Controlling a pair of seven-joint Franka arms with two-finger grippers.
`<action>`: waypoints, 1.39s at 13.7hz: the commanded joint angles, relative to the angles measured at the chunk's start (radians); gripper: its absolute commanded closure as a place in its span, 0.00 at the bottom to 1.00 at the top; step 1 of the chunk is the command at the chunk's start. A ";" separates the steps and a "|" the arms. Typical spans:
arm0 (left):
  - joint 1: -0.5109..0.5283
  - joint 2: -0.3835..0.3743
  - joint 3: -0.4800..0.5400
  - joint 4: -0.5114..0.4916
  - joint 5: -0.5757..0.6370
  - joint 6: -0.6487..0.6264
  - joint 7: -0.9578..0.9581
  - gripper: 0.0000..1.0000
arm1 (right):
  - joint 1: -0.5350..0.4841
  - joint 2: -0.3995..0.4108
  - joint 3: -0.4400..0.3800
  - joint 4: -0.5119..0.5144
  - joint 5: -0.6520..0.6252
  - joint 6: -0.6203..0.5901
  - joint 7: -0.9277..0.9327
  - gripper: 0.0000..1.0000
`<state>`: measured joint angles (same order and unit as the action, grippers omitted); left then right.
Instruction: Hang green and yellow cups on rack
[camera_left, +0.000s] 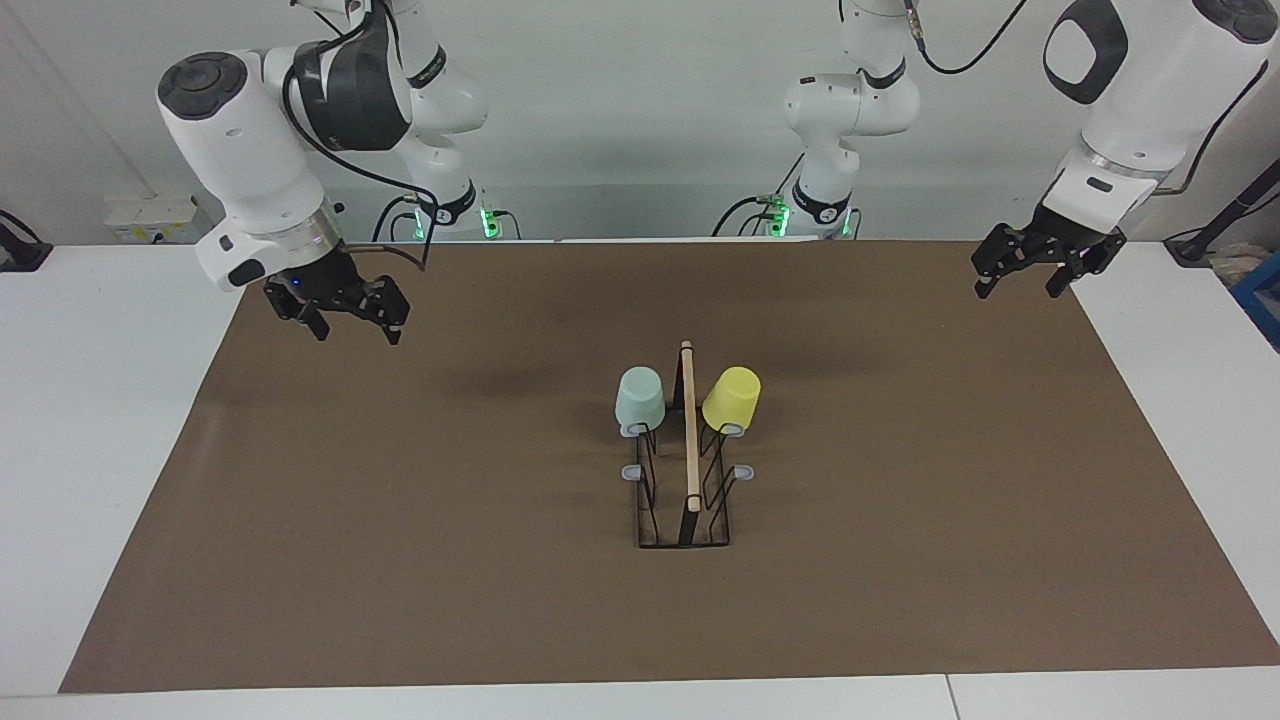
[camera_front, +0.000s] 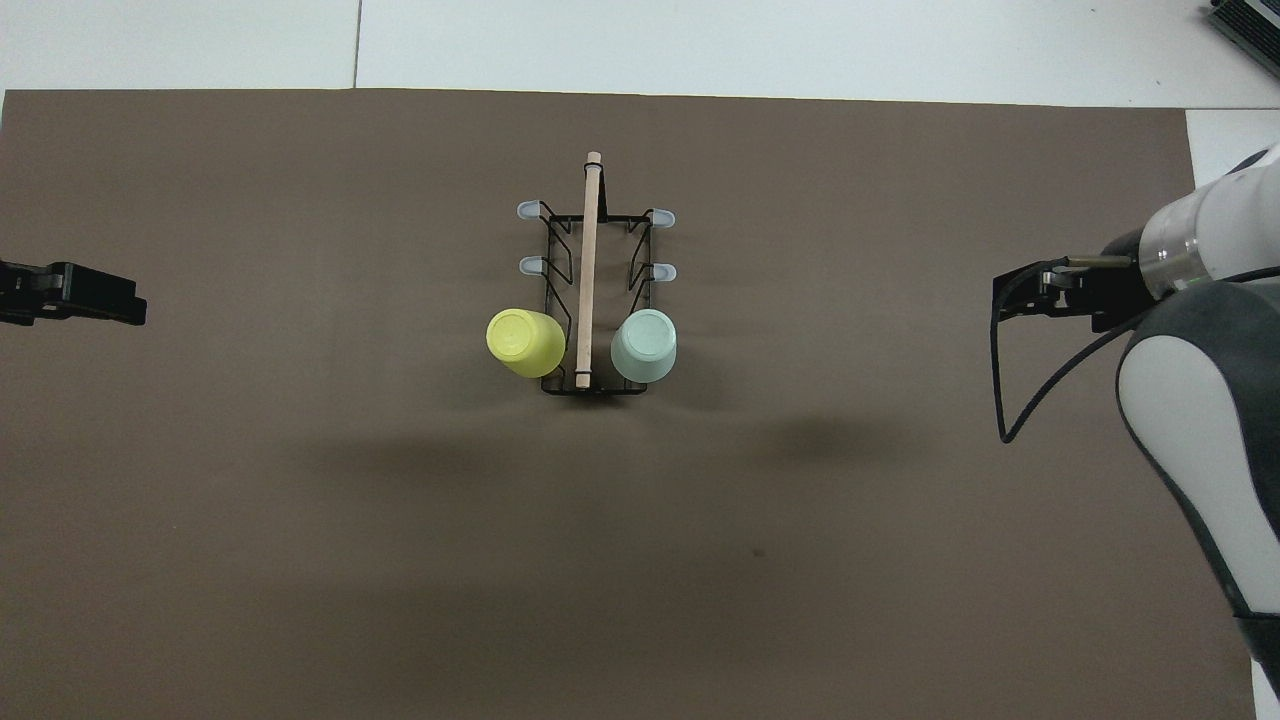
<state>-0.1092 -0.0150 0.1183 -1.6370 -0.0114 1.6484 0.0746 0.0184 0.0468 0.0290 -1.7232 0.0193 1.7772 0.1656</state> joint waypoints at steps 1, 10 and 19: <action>0.005 -0.016 0.001 0.006 0.013 -0.036 0.010 0.00 | -0.011 -0.002 0.009 -0.004 -0.009 0.005 0.019 0.00; 0.017 -0.017 0.003 0.003 0.007 -0.045 0.027 0.00 | -0.009 -0.002 0.009 -0.004 -0.009 0.005 0.019 0.00; 0.017 -0.017 0.003 0.003 0.007 -0.048 0.027 0.00 | -0.011 -0.002 0.009 -0.004 -0.009 0.005 0.020 0.00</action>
